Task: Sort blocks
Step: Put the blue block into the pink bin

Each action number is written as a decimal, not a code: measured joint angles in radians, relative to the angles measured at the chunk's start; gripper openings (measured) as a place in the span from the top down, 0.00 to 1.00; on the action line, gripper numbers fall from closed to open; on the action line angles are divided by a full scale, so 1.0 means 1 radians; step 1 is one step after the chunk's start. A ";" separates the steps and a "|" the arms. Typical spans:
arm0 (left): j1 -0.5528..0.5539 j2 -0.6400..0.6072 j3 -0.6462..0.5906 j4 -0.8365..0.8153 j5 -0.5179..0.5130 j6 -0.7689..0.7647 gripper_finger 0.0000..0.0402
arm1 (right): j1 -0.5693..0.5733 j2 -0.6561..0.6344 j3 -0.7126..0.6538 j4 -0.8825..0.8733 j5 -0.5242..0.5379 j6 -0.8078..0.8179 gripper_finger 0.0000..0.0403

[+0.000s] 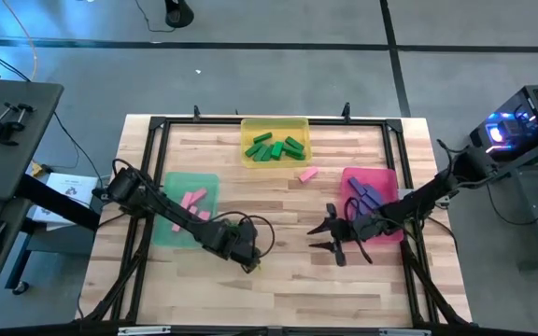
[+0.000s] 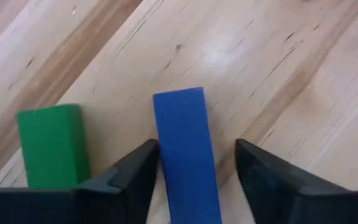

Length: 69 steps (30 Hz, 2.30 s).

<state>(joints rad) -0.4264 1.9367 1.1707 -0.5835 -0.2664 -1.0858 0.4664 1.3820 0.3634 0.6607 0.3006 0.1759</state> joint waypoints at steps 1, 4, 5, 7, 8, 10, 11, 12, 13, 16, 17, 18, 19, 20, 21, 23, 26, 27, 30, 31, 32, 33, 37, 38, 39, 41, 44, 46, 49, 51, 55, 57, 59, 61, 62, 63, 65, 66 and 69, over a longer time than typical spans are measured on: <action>-0.001 0.004 -0.001 0.010 -0.010 0.008 0.54 | 0.006 0.011 0.000 0.010 -0.015 -0.006 0.62; -0.006 0.010 0.000 0.034 -0.044 0.036 0.69 | 0.031 0.061 0.000 0.064 -0.031 -0.024 0.62; -0.009 0.011 0.000 0.043 -0.057 0.047 0.74 | 0.041 0.081 0.000 0.088 -0.031 -0.026 0.62; -0.011 0.013 -0.002 0.086 -0.102 0.059 0.83 | 0.055 0.119 0.000 0.121 -0.023 -0.024 0.62; -0.010 0.016 -0.001 0.139 -0.135 0.074 0.83 | 0.060 0.139 0.000 0.136 -0.020 -0.020 0.62; -0.015 0.018 -0.001 0.230 -0.201 0.139 0.83 | 0.066 0.174 0.000 0.169 -0.019 0.001 0.62; -0.017 0.017 -0.002 0.293 -0.231 0.194 0.83 | 0.066 0.190 0.000 0.177 -0.019 0.014 0.62; -0.021 0.017 -0.001 0.371 -0.244 0.252 0.83 | 0.065 0.204 0.000 0.182 -0.017 0.033 0.62; -0.027 0.017 0.000 0.438 -0.254 0.311 0.83 | 0.063 0.219 0.000 0.192 -0.015 0.051 0.62; -0.043 0.016 0.000 0.622 -0.291 0.500 0.83 | 0.057 0.254 0.004 0.244 -0.013 0.070 0.62; -0.049 0.016 0.000 0.679 -0.303 0.562 0.83 | 0.057 0.263 0.004 0.282 -0.012 0.070 0.62; -0.054 0.016 0.000 0.732 -0.315 0.622 0.83 | 0.057 0.270 0.004 0.318 -0.012 0.066 0.62; -0.058 0.016 0.000 0.786 -0.319 0.672 0.83 | 0.058 0.272 0.004 0.343 -0.012 0.056 0.62; -0.062 0.016 0.000 0.832 -0.320 0.713 0.83 | 0.058 0.273 0.004 0.369 -0.012 0.046 0.62; -0.062 0.015 0.000 0.866 -0.320 0.742 0.83 | 0.058 0.274 0.011 0.390 -0.012 0.032 0.62; -0.062 0.015 0.000 0.930 -0.320 0.781 0.83 | 0.059 0.274 0.030 0.425 -0.013 0.010 0.62; -0.062 0.015 0.001 0.973 -0.320 0.810 0.83 | 0.059 0.275 0.084 0.419 -0.015 -0.041 0.62; -0.062 0.014 0.002 0.976 -0.320 0.818 0.83 | 0.059 0.275 0.095 0.412 -0.015 -0.056 0.62; -0.068 0.012 0.004 0.987 -0.314 0.828 0.83 | 0.062 0.277 0.148 0.368 -0.026 -0.082 0.62; -0.070 0.010 0.004 0.987 -0.314 0.828 0.83 | 0.062 0.277 0.158 0.356 -0.025 -0.083 0.62; -0.071 0.009 0.004 0.987 -0.315 0.830 0.83 | 0.063 0.277 0.167 0.339 -0.020 -0.083 0.62; -0.074 0.010 0.004 0.987 -0.321 0.836 0.83 | 0.063 0.277 0.175 0.321 -0.017 -0.083 0.63; -0.087 0.012 0.003 0.989 -0.364 0.838 0.83 | 0.068 0.277 0.177 0.312 0.004 -0.083 0.66; -0.091 0.012 0.003 0.994 -0.378 0.839 0.83 | 0.072 0.275 0.175 0.320 0.008 -0.081 0.66; -0.095 0.012 0.004 0.998 -0.393 0.843 0.83 | 0.075 0.269 0.172 0.321 0.016 -0.081 0.67; -0.101 0.013 0.006 1.002 -0.423 0.845 0.83 | 0.082 0.249 0.166 0.315 0.033 -0.079 0.67; -0.108 0.013 0.007 1.012 -0.450 0.846 0.83 | 0.091 0.209 0.164 0.275 0.045 -0.079 0.67; -0.110 0.013 0.007 1.014 -0.458 0.853 0.81 | 0.091 0.192 0.164 0.259 0.034 -0.080 0.67; -0.110 0.013 0.007 1.007 -0.452 0.854 0.80 | 0.089 0.189 0.165 0.256 0.000 -0.086 0.67; -0.110 0.014 0.007 1.002 -0.450 0.855 0.80 | 0.083 0.188 0.168 0.245 -0.013 -0.087 0.66; -0.110 0.014 0.006 0.999 -0.450 0.855 0.79 | 0.075 0.187 0.168 0.246 -0.020 -0.110 0.58; -0.110 0.014 0.006 0.998 -0.451 0.855 0.79 | 0.075 0.187 0.168 0.265 -0.022 -0.104 0.53; -0.107 0.015 0.004 0.996 -0.453 0.856 0.79 | 0.076 0.185 0.173 0.287 -0.039 -0.104 0.50; -0.107 0.015 0.004 0.994 -0.455 0.856 0.79 | 0.074 0.185 0.173 0.294 -0.058 -0.105 0.49; -0.108 0.015 0.004 0.996 -0.453 0.856 0.79 | 0.075 0.185 0.175 0.289 -0.064 -0.105 0.49; -0.108 0.015 0.004 0.998 -0.451 0.856 0.79 | 0.075 0.185 0.180 0.283 -0.065 -0.105 0.49; -0.107 0.015 0.004 0.998 -0.449 0.855 0.79 | 0.075 0.185 0.191 0.254 -0.065 -0.105 0.50; -0.107 0.015 0.004 0.997 -0.448 0.854 0.79 | 0.075 0.185 0.198 0.233 -0.063 -0.105 0.52; -0.106 0.015 0.004 0.998 -0.446 0.853 0.79 | 0.075 0.185 0.217 0.166 -0.037 -0.106 0.58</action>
<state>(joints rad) -0.5323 1.9514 1.1748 0.4141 -0.7128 -0.2329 0.5411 1.5669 0.5802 0.8269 0.2634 0.0702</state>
